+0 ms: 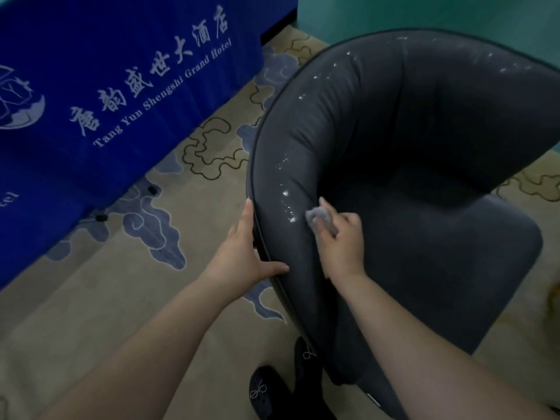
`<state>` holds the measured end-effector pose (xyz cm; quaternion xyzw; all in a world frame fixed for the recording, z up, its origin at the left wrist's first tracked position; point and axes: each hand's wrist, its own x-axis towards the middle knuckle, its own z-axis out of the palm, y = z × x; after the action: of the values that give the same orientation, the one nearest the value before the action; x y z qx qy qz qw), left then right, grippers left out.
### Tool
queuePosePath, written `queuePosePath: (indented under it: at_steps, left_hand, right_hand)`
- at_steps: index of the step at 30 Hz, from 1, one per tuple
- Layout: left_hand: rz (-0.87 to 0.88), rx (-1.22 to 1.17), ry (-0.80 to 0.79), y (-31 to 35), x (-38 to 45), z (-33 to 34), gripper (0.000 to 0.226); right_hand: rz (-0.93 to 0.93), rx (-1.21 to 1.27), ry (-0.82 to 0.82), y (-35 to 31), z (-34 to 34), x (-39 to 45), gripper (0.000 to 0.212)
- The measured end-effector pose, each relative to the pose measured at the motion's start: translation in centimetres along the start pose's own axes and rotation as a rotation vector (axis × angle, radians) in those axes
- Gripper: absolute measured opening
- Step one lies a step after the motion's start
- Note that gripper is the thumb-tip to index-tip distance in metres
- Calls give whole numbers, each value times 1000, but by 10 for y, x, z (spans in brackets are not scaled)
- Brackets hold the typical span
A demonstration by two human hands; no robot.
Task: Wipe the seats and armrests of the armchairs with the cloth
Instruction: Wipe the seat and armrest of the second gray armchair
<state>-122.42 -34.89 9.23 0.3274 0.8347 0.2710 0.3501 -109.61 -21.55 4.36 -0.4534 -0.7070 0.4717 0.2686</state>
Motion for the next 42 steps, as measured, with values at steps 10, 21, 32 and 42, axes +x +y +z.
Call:
queuePosePath:
  at_steps: [10,21,32,42]
  left_hand:
    - [-15,71,-58,4,41,-31,132]
    - [8,19,-168,4,85,-52,136]
    - [193,17,-296,18,142,-91,126]
    - [276,193,-384,24,153,-105,127]
  right_hand:
    - [-169,-81,-69,-22,26,28,45]
    - [-39,-94,96,-23,32,59,41]
    - [109,-87,265,-45,44,60,38]
    - [190,-124,359,-70,65,42,40]
